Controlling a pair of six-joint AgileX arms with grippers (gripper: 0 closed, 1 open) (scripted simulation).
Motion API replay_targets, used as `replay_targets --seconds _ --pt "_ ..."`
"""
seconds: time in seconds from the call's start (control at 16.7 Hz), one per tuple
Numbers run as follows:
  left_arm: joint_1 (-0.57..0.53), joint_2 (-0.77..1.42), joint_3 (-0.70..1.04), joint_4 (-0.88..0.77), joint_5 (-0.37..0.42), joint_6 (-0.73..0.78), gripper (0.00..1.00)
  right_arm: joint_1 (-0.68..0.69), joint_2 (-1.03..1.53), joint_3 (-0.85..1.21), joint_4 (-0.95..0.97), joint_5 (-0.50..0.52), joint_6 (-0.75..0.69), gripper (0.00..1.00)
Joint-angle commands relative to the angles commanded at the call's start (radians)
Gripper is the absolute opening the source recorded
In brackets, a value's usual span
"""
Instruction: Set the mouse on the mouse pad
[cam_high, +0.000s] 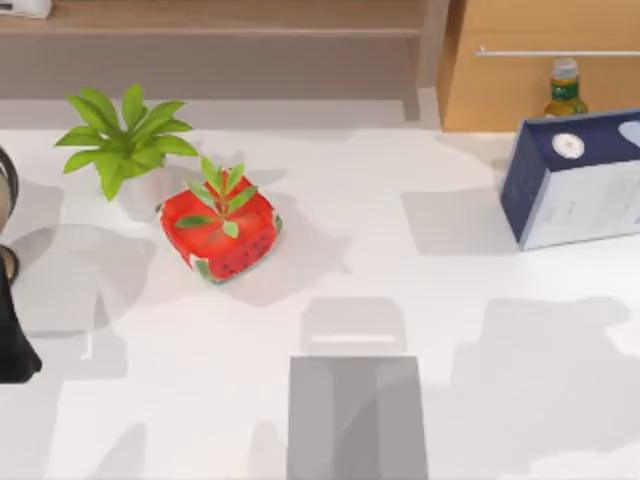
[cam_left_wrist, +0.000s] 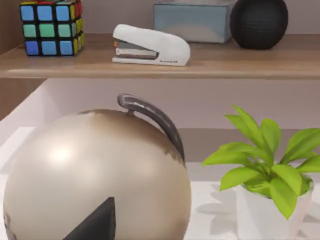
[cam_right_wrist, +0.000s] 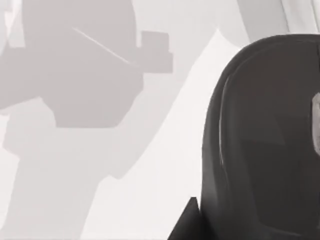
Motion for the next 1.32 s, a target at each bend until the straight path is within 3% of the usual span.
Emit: replay_targets --seconds 0.3,0.84,1.08,1.32 --pt "0.000 0.000 0.000 0.000 0.000 0.000 1.00 0.312 0.106 0.102 -0.002 -0.003 0.317 0.00" --pt "0.000 0.000 0.000 0.000 0.000 0.000 1.00 0.993 0.243 0.257 0.018 0.000 1.168 0.00" --pt "0.000 0.000 0.000 0.000 0.000 0.000 1.00 1.158 0.290 0.283 0.035 -0.017 1.431 0.00" --pt "0.000 0.000 0.000 0.000 0.000 0.000 1.00 1.209 0.322 0.289 0.043 -0.040 1.528 0.00"
